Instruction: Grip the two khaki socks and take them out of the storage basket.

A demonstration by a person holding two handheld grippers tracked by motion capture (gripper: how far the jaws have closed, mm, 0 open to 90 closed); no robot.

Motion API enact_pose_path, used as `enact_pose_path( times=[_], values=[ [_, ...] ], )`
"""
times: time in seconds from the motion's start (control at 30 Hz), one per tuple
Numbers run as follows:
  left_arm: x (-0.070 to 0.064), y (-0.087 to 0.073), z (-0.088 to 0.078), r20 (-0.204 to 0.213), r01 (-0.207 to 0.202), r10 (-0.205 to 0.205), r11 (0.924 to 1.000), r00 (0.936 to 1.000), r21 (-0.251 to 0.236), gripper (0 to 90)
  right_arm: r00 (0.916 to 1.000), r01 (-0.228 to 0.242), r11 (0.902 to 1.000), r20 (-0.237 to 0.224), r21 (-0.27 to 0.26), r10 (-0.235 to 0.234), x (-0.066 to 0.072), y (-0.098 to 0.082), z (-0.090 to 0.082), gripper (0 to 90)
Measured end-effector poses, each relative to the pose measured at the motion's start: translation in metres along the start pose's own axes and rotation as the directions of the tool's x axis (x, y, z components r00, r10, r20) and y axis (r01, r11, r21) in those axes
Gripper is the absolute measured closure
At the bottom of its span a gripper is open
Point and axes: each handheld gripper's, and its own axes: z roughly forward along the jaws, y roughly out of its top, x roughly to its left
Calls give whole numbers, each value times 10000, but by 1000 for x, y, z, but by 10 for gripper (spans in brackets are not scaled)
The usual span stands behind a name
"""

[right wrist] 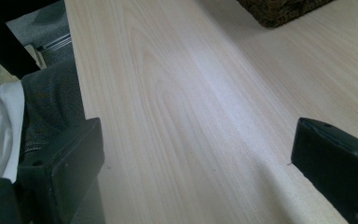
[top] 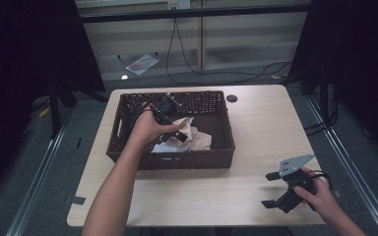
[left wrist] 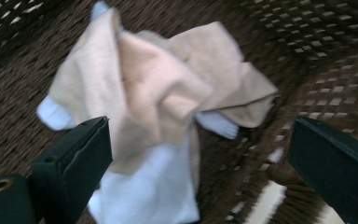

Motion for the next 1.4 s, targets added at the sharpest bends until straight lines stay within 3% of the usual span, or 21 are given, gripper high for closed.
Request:
enact_pose_path(
  times=[0.27,0.37,0.43,0.67,0.87,0.93,1.03,1.1,1.2,1.4],
  values=[
    [12,1,9,-354,198,-196,9998,9992,47,89,10000,43,10000,-20,-10,-43,0,0,0,25],
    [17,-1,14,-454,528,-537,9984,9975,-210,120,10000,63,10000,-18,-19,-63,-1,0,0,25],
    [19,-1,15,-437,547,-559,9981,9975,-280,137,10000,48,10000,-22,-6,-48,0,0,0,25],
    [30,-6,24,-796,663,-703,9965,9943,-510,377,10000,77,10000,-7,2,-77,-1,0,0,25],
    [33,-10,24,-665,760,-798,9955,9946,-568,747,10000,39,10000,-38,57,-39,-1,0,1,25],
    [33,-10,19,-708,1009,-1034,9942,9921,-373,865,10000,32,10000,-61,55,-32,-1,0,0,25],
    [33,-11,11,-665,1383,-1392,9902,9880,-176,876,10000,21,10000,-19,70,-21,-1,-1,0,25],
    [33,-10,2,-831,1459,-1457,9893,9858,-43,877,10000,19,10000,-40,62,-19,-1,0,0,25],
    [33,-9,-13,-758,1611,-1606,9869,9841,2,878,10000,25,10000,-92,54,-24,-1,0,1,25],
    [30,-3,-36,-604,1640,-1628,9863,9848,165,879,10000,30,10000,-54,59,-30,-1,0,2,25]
  ],
)
